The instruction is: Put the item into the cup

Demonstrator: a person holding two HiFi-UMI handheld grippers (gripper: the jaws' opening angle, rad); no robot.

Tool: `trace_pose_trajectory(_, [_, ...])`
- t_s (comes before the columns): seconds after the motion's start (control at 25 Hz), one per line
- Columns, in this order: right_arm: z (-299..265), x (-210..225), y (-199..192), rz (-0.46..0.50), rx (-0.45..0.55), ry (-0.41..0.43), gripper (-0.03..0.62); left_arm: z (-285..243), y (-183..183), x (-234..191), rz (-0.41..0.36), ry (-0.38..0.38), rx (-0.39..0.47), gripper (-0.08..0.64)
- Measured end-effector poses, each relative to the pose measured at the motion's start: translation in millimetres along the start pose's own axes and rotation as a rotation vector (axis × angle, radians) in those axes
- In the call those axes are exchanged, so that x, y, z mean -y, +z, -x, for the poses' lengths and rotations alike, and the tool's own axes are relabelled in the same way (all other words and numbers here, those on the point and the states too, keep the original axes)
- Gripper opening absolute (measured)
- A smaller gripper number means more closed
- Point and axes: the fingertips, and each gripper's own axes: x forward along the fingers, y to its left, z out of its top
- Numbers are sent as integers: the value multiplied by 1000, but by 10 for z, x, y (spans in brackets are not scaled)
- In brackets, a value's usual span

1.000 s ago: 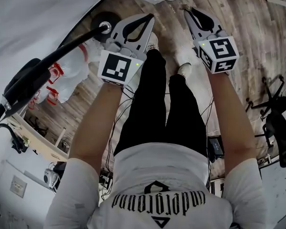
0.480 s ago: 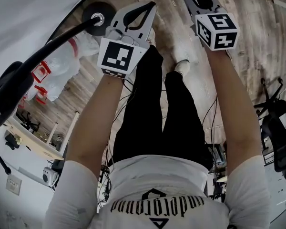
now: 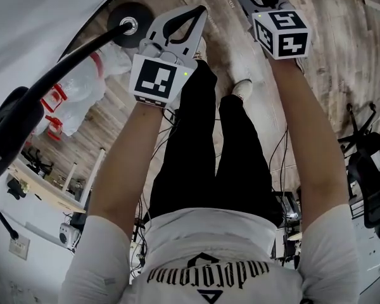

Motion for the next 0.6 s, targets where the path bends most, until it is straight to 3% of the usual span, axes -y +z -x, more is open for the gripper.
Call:
trace_pose_trajectory(0.2, [-25,-22,-30,-2,-4,-6,197,5,-12,-5,-4,-3,0,9])
trace_pose_trajectory(0.6, [353,-133,192,18,40,-4,204,131,302,125,-19,8,23,9])
